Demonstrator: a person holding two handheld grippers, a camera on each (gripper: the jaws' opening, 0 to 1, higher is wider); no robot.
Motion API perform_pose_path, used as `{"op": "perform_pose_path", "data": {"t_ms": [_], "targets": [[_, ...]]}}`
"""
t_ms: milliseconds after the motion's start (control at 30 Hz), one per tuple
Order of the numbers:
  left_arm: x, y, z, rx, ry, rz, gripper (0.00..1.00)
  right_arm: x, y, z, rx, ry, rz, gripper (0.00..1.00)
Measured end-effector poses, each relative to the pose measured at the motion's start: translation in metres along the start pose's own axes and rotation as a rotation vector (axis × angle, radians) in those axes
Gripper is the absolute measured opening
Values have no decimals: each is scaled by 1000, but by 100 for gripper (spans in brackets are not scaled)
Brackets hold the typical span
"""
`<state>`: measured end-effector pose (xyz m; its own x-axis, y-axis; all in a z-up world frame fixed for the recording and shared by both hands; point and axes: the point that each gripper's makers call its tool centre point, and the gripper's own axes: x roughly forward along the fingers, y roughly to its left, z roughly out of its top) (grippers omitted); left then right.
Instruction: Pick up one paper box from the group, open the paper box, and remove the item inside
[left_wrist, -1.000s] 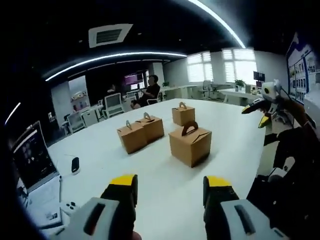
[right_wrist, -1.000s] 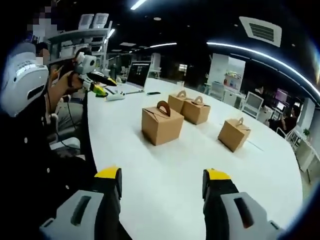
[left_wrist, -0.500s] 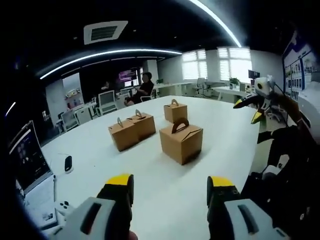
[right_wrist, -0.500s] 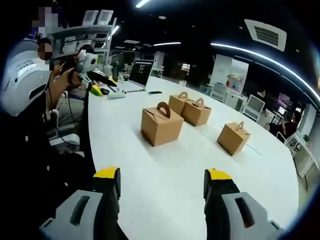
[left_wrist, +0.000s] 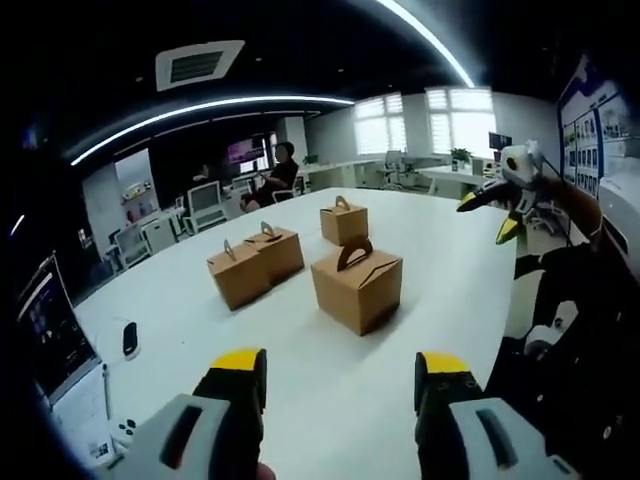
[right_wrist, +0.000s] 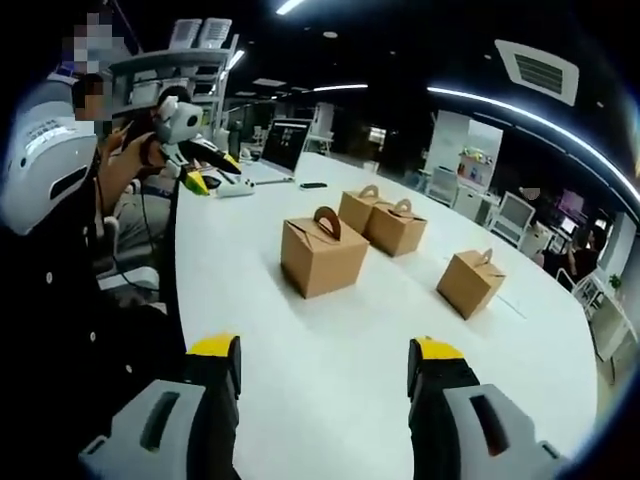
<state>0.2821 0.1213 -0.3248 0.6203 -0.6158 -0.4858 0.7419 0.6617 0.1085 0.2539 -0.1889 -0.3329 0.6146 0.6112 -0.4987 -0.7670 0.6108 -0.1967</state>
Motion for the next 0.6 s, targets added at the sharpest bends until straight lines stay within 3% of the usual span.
{"op": "perform_pose_path", "data": {"t_ms": [333,600], "targets": [[3,-10,7,9,-7,0,60,17,-9,4,11,-23,27,68],[9,-18,-2,1,15,4,59,37,-9,0,-5,4,73,68]]}}
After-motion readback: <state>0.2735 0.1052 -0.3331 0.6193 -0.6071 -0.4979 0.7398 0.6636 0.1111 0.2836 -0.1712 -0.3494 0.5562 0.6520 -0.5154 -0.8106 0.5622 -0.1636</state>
